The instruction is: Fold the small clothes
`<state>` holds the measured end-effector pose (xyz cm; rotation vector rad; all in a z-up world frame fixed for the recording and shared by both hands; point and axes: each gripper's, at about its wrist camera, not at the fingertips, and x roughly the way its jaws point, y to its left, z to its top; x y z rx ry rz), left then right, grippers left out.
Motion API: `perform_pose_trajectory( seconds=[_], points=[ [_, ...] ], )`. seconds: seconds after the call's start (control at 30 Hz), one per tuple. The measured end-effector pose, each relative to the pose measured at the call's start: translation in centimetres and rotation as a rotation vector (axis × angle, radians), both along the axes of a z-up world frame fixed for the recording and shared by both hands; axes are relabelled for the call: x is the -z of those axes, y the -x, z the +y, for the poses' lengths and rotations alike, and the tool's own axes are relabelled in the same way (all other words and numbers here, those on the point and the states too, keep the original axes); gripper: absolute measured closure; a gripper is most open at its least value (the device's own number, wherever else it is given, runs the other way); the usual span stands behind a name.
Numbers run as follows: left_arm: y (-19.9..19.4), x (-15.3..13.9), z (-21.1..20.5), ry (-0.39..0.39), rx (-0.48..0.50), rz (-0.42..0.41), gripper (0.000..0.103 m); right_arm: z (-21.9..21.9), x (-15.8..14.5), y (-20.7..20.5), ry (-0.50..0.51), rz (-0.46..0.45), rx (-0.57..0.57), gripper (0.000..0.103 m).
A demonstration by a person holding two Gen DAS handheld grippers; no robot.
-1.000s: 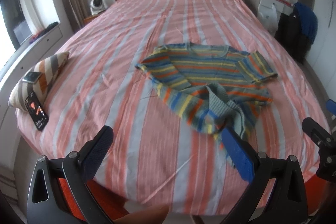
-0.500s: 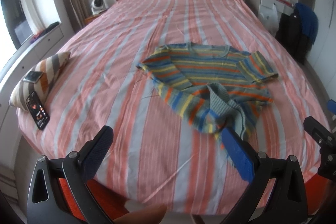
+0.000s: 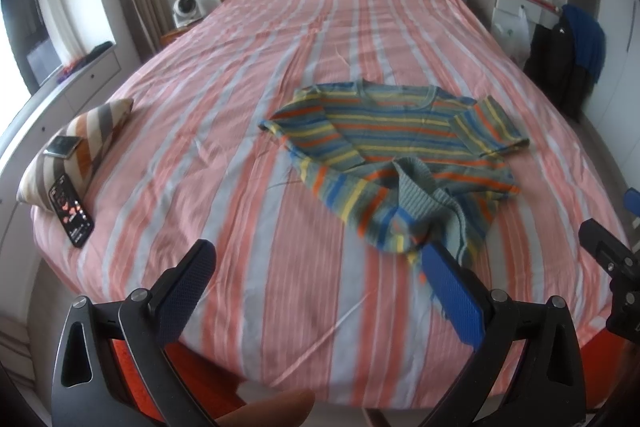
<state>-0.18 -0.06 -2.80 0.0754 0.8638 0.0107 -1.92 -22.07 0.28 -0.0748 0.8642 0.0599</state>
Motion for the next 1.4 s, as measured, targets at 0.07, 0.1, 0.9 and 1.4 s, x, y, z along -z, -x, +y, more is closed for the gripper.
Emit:
perform_pose_trajectory(
  seconds=[0.07, 0.1, 0.9, 1.4],
  points=[
    [0.08, 0.0, -0.07, 0.003, 0.002, 0.002, 0.0, -0.11, -0.02, 0.09, 0.004, -0.002, 0.003, 0.0],
    [0.14, -0.03, -0.27, 0.002, 0.004, 0.004, 0.0, -0.19, -0.06, 0.14, 0.002, -0.005, 0.004, 0.0],
    [0.12, -0.73, -0.46, 0.014, 0.02, 0.004, 0.0, 0.07, -0.3, 0.22, -0.001, -0.01, 0.009, 0.0],
    [0.33, -0.6, -0.81, 0.018, 0.021, 0.009, 0.0, -0.27, -0.17, 0.28, 0.002, -0.007, 0.014, 0.0]
  ],
)
